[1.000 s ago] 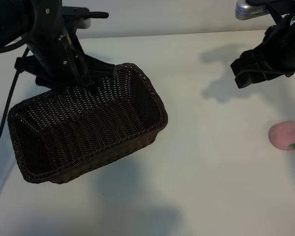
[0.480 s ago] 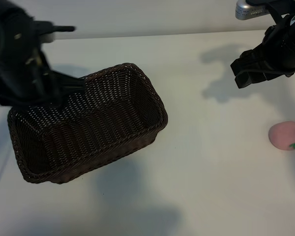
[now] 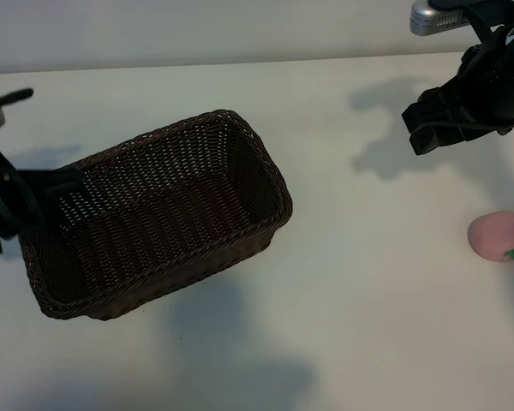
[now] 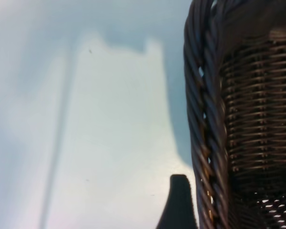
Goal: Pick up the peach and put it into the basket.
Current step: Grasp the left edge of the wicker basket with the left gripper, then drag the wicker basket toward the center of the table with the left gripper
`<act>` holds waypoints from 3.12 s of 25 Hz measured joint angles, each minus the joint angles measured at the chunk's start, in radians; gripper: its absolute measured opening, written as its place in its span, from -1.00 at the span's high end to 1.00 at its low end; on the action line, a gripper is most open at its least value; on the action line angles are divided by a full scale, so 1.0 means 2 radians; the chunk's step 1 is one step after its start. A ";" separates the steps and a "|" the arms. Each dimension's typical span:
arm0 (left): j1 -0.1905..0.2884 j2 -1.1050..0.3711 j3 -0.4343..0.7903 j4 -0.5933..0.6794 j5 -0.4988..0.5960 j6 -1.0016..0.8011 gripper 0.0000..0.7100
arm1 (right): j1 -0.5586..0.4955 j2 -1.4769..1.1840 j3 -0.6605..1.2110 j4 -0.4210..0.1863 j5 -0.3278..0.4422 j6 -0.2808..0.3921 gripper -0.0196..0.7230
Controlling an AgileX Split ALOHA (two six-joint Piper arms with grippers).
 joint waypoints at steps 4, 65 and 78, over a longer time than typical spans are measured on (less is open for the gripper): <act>0.004 0.000 0.030 -0.008 -0.029 -0.011 -0.68 | 0.000 0.000 0.000 0.000 0.001 0.000 -0.66; 0.054 0.126 0.068 -0.074 -0.175 0.066 -0.12 | 0.000 0.000 0.000 0.001 0.007 0.000 -0.66; 0.054 0.069 0.069 -0.097 -0.175 0.081 -0.12 | 0.000 0.000 0.000 0.001 0.007 0.000 -0.66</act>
